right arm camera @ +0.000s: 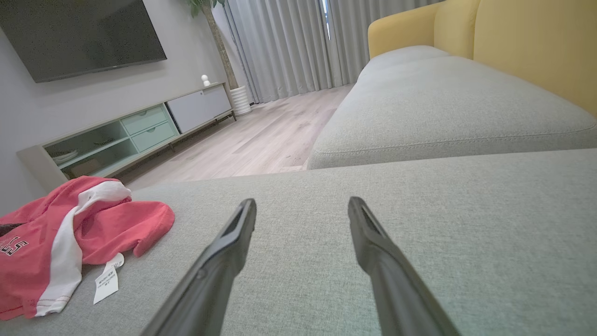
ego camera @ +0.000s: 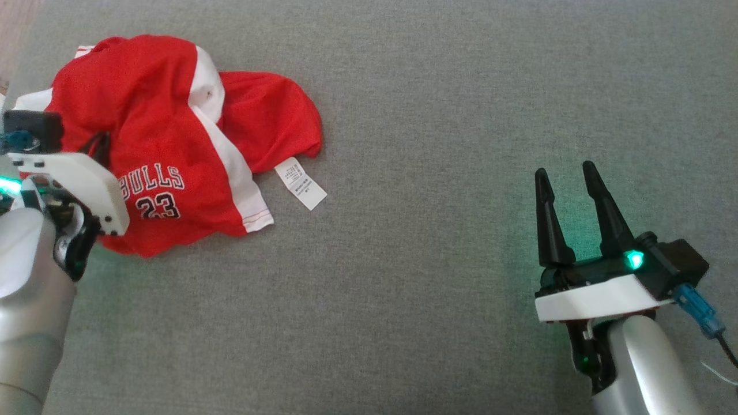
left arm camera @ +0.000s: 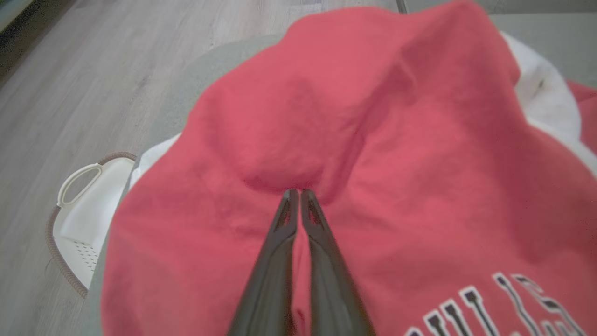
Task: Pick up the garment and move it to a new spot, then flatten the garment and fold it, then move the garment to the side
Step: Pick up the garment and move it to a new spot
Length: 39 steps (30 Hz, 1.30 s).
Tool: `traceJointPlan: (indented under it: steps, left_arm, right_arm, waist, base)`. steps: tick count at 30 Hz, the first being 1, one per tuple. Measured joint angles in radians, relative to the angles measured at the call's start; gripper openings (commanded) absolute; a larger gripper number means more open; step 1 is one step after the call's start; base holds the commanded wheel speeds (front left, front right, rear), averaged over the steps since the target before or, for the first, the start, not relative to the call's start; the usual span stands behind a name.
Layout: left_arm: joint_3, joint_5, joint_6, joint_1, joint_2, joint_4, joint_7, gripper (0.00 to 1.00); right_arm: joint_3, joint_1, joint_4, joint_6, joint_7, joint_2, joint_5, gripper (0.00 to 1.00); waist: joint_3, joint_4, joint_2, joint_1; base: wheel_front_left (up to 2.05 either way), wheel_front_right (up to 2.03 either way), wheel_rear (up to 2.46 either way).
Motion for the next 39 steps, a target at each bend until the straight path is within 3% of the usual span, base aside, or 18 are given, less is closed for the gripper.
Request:
traceJointPlan:
  steps: [4, 10, 17, 22, 27, 33, 39]
  left_arm:
    - [-0.005, -0.033, 0.000, -0.017, 0.000, 0.000, -0.046, 0.00]
    - [0.010, -0.057, 0.000, -0.076, 0.016, -0.040, -0.212, 0.00]
    - [0.059, -0.083, 0.000, -0.130, 0.022, -0.166, -0.338, 0.00]
    - [0.049, -0.085, 0.002, -0.126, 0.021, -0.295, -0.320, 0.00]
    - [0.027, -0.115, 0.038, -0.075, -0.002, -0.425, -0.261, 0.00]
    - [-0.026, -0.119, 0.091, -0.007, -0.062, -0.555, -0.193, 0.00]
    - [-0.078, -0.119, 0.132, -0.005, -0.142, -0.588, -0.179, 0.00]
  right_arm:
    - [-0.002, 0.000, 0.001, 0.000, 0.000, 0.000, 0.000, 1.00]
    - [0.004, 0.000, 0.006, 0.000, 0.000, 0.000, 0.012, 1.00]
    - [0.017, 0.007, 0.018, 0.000, 0.000, 0.000, 0.041, 1.00]
    - [0.027, 0.017, 0.024, 0.000, 0.000, 0.000, 0.068, 1.00]
    - [0.034, 0.017, 0.023, 0.000, 0.000, 0.000, 0.090, 1.00]
    - [0.042, 0.016, 0.013, 0.000, 0.000, 0.000, 0.103, 1.00]
    - [0.053, 0.011, -0.004, 0.000, 0.000, 0.000, 0.127, 1.00]
  waist:
    - [-0.009, 0.003, 0.0000, 0.0000]
    - [-0.045, 0.006, 0.0000, 0.0000]
    - [-0.100, -0.003, 0.0000, -0.0001]
    - [-0.139, -0.028, 0.0000, -0.0002]
    - [-0.164, -0.081, 0.0001, -0.0002]
    - [-0.173, -0.169, 0.0001, -0.0001]
    - [-0.157, -0.275, 0.0000, 0.0000]
  base:
    - [0.00, 0.00, 0.00]
    - [0.00, 0.00, 0.00]
    - [0.00, 0.00, 0.00]
    - [0.00, 0.00, 0.00]
    - [0.00, 0.00, 0.00]
    - [0.00, 0.00, 0.00]
    - [0.00, 0.00, 0.00]
